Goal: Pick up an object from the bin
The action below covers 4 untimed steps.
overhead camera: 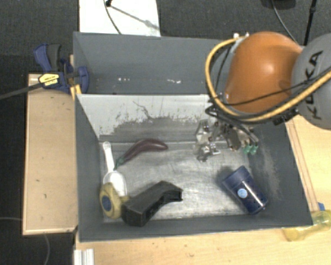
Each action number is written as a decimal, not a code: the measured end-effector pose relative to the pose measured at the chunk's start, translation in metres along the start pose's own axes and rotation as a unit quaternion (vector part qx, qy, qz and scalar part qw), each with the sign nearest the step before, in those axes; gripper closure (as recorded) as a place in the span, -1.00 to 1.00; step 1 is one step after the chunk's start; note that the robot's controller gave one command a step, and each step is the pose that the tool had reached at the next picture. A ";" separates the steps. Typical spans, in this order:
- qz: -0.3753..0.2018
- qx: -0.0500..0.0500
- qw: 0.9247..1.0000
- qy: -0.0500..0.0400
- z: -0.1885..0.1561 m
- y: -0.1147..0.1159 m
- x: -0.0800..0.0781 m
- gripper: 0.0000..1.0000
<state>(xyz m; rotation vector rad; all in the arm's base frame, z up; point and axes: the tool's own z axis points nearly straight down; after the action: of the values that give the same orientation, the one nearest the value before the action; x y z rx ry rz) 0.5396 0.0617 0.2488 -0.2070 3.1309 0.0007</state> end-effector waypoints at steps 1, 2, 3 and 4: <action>-0.162 -0.001 0.987 0.001 0.089 0.009 -0.035 -1.00; -0.162 0.000 0.987 0.000 0.088 0.009 -0.036 -1.00; -0.185 -0.001 0.983 -0.006 0.174 0.026 -0.033 1.00; -0.185 -0.001 0.983 -0.006 0.174 0.026 -0.033 1.00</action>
Offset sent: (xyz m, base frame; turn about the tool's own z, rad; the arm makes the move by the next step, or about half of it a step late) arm 0.0000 0.0000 0.0000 0.0000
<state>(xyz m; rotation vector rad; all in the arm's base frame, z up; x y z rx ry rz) 0.5693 0.0917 0.0746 -0.7790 3.0263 0.0031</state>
